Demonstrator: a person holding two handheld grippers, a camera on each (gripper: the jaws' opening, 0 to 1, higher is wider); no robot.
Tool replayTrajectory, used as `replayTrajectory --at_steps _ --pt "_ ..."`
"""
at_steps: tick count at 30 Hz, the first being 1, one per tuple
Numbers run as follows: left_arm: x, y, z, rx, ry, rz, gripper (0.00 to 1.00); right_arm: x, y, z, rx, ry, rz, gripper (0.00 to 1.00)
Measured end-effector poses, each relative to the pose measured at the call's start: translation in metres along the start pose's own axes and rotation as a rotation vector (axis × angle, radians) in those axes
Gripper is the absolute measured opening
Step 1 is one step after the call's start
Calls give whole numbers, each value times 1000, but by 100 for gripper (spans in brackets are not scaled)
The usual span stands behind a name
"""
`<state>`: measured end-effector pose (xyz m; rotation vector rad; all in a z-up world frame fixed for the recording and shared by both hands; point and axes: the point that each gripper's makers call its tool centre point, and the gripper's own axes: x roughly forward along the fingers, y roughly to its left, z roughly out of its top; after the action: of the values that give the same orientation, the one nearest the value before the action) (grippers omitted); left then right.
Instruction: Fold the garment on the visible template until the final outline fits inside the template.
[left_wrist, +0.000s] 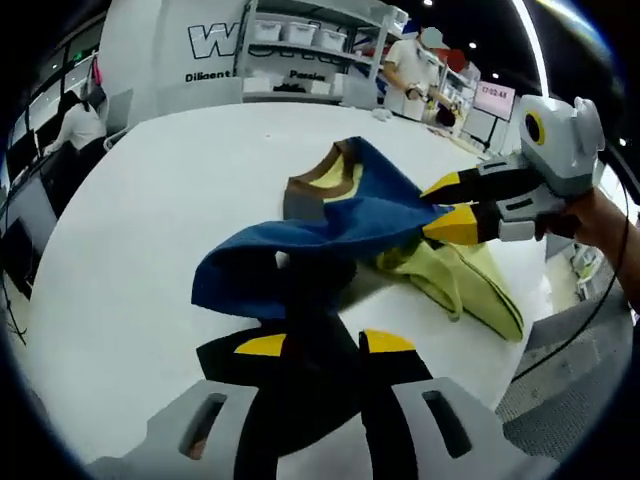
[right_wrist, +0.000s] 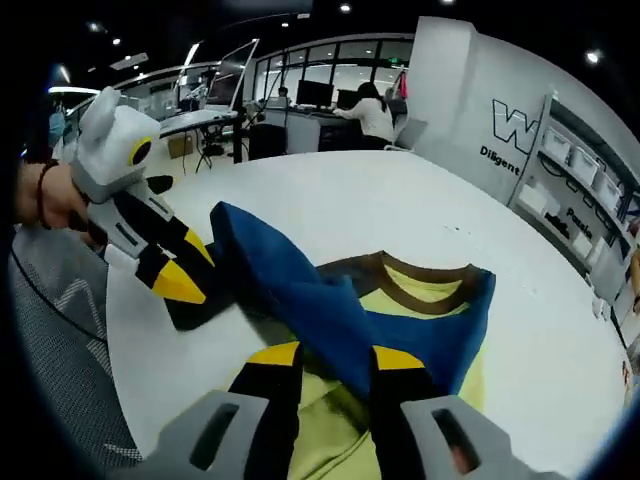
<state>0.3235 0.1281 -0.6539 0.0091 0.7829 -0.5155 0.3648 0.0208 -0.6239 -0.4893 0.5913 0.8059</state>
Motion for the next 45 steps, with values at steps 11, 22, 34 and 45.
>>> replayTrajectory --at_steps 11,22,34,45 --pt "13 5 0 -4 19 28 0 32 5 -6 -117 94 -39 0" --pt "7 10 -3 -84 65 9 0 11 -20 7 -24 6 -123 0" --pt "-14 50 -3 -116 41 85 0 -7 -60 -13 78 17 -217 0" --pt "-22 72 0 -160 20 133 0 -11 -71 -51 154 110 -233 0"
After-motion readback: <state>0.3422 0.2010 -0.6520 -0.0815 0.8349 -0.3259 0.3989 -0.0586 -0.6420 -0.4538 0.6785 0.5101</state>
